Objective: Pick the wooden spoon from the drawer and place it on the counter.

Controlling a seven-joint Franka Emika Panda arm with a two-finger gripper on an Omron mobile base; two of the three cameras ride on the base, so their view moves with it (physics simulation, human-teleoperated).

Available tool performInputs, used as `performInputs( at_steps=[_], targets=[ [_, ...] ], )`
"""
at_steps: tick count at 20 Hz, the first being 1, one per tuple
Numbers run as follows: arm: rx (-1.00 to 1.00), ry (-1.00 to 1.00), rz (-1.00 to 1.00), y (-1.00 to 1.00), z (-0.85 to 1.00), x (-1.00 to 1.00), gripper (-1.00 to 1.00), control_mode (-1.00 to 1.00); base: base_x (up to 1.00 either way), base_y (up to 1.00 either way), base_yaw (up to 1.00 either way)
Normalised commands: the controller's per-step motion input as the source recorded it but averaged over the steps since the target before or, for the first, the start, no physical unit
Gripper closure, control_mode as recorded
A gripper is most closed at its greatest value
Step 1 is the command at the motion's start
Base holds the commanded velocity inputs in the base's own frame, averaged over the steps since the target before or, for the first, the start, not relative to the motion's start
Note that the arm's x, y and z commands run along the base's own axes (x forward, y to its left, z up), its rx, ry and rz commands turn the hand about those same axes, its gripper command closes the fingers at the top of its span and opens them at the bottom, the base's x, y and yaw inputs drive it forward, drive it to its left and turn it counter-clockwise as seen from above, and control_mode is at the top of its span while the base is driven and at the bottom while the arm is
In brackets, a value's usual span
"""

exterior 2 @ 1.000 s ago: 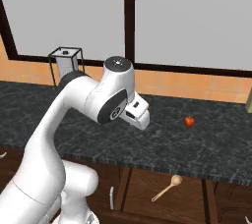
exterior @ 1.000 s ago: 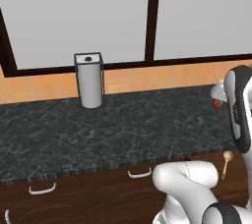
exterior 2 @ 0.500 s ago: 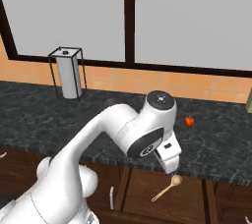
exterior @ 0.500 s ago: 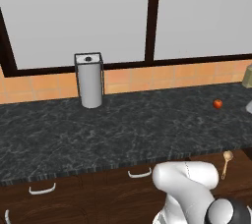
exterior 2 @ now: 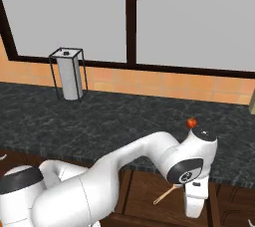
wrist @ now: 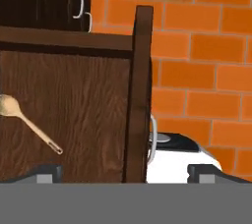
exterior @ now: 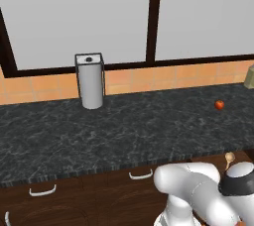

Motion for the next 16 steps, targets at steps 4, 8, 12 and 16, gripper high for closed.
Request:
performInputs(
  at_steps=[4,8,12,16],
  targets=[
    [0.10,0.16,-0.28,-0.11,-0.84,-0.19,-1.00,-1.00,0.00,0.00,0.00],
    [0.01,0.01,-0.01,0.50,-0.63,-0.16,-1.00,-1.00,0.00,0.00,0.00],
    [0.06,0.00,0.00,0.03,-0.76,-0.37,-1.00,-1.00,0.00,0.00,0.00],
    [0.07,-0.07,0.00,0.09,-0.38,0.01,-1.00,-1.00,0.00,0.00,0.00]
  ],
)
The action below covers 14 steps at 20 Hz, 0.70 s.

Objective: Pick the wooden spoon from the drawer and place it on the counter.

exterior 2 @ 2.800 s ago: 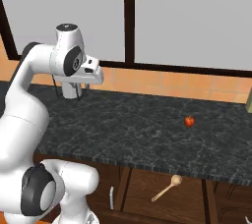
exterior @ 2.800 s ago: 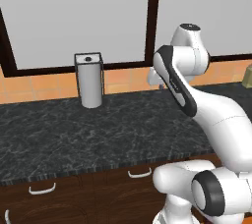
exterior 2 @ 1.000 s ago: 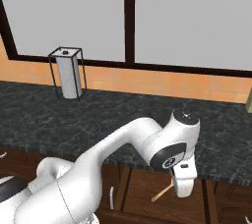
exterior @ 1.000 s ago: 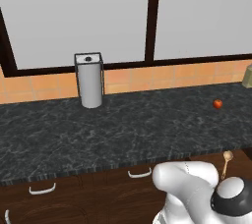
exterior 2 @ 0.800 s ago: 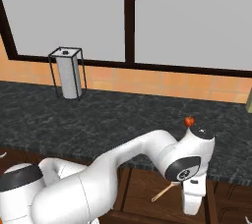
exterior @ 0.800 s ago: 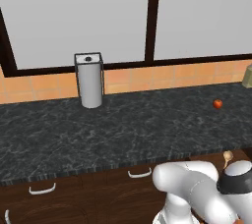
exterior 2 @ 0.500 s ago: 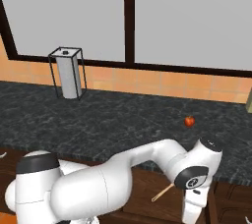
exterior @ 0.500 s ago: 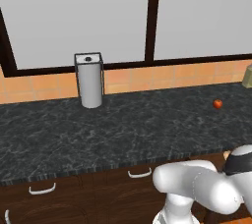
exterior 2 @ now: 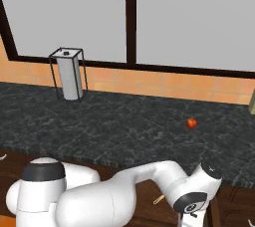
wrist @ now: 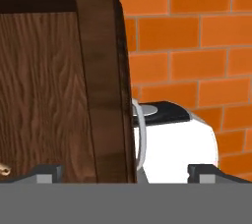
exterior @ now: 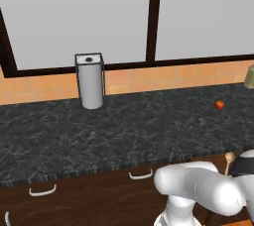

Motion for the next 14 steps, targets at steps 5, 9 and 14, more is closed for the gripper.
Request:
performInputs(
  at_steps=[5,9,14],
  targets=[
    [0.02,-0.07,-0.01,0.15,-0.36,0.16,-1.00,-1.00,0.00,0.00,0.00],
    [0.00,-0.03,0.00,0.09,-0.41,0.21,-1.00,-1.00,0.00,0.00,0.00],
    [-0.02,0.01,0.00,-0.03,-0.21,-0.20,-1.00,-1.00,0.00,0.00,0.00]
  ],
)
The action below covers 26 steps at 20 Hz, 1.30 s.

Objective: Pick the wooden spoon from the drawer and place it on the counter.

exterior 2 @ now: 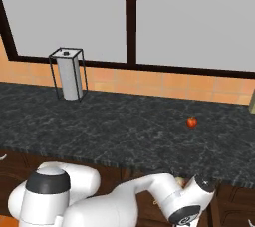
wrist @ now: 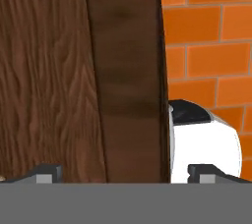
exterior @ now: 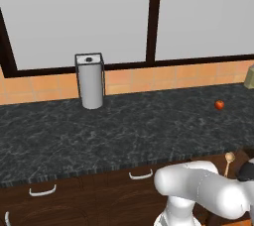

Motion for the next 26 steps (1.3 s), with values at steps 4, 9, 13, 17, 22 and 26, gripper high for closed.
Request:
performInputs(
  at_steps=[4,9,13,17,22,26],
  targets=[
    [-0.01,0.00,-0.01,-0.55,-0.24,-0.99,-1.00,-1.00,0.00,0.00,0.00],
    [0.01,-0.02,-0.05,-0.93,-0.19,-1.00,-1.00,-1.00,0.00,0.00,0.00],
    [0.03,-0.11,-0.06,-1.00,-0.08,-1.00,-1.00,-1.00,0.00,0.00,0.00],
    [0.06,-0.17,-0.01,-0.78,0.00,-1.00,-1.00,-1.00,0.00,0.00,0.00],
    [0.08,-0.35,-0.04,0.58,0.86,-0.02,-1.00,-1.00,0.00,0.00,0.00],
    [0.00,-0.07,0.00,1.00,0.76,0.64,-1.00,-1.00,0.00,0.00,0.00]
  ],
)
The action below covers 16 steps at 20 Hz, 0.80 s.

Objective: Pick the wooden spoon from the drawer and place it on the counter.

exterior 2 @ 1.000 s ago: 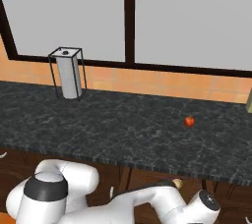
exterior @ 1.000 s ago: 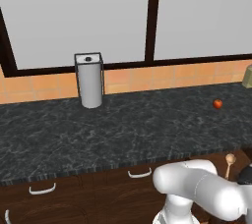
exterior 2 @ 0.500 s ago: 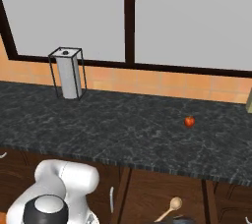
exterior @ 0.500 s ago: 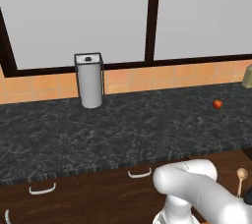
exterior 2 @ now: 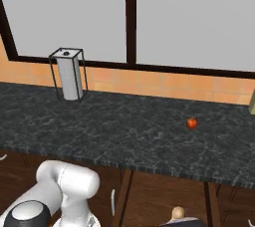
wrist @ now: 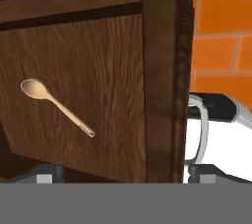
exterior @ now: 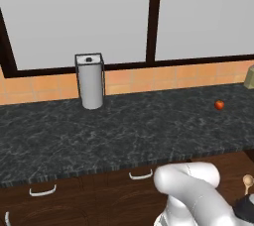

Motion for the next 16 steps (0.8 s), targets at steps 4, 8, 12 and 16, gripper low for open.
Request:
performInputs(
  at_steps=[4,8,12,16],
  targets=[
    [-0.07,0.00,0.01,1.00,0.41,0.91,-1.00,-1.00,0.00,0.00,0.00],
    [-0.09,0.08,0.09,0.97,0.19,1.00,-1.00,-1.00,0.00,0.00,0.00],
    [-0.04,0.32,0.29,0.11,-0.06,1.00,-1.00,-1.00,0.00,0.00,0.00],
    [-0.05,0.35,0.25,-0.12,-0.37,0.79,-1.00,-1.00,0.00,0.00,0.00]
  ],
)
